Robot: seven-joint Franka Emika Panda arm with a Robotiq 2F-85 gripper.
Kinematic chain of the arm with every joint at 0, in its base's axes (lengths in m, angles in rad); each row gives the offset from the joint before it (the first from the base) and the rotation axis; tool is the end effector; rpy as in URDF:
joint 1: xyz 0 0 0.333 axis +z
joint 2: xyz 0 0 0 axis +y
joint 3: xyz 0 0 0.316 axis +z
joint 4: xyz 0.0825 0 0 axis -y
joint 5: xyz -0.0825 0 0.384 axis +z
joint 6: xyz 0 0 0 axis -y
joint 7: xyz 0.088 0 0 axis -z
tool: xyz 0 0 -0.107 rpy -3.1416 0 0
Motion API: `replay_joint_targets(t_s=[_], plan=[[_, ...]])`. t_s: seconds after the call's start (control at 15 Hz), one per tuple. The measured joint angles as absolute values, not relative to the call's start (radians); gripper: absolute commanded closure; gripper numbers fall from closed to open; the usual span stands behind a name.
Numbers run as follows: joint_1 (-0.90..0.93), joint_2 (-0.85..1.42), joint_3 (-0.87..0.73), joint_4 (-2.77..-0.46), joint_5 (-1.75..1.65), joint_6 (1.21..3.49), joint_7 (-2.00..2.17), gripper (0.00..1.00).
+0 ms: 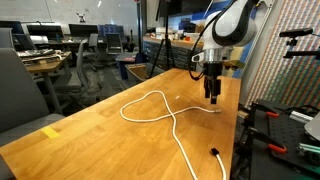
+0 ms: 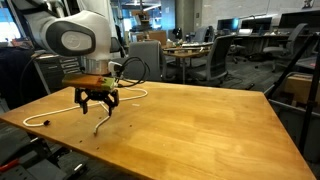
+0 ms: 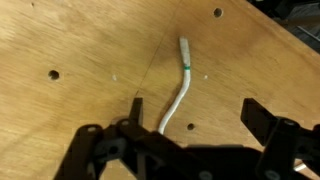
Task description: Form a loose knot using the white rope
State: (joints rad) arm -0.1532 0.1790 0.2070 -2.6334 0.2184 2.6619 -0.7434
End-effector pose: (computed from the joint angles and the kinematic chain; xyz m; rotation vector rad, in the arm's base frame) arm 0.4101 0.0203 0.1748 -2.8412 -0.8714 0.1477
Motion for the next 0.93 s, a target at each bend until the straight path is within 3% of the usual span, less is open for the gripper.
replay_joint_targets(t_s=[0.4, 0.93], plan=[[-0.113, 0.255, 0.167, -2.649, 0.163, 2.741, -0.652, 0.00], [-0.006, 0.137, 0.070, -2.750, -0.170, 2.751, -0.284, 0.03]])
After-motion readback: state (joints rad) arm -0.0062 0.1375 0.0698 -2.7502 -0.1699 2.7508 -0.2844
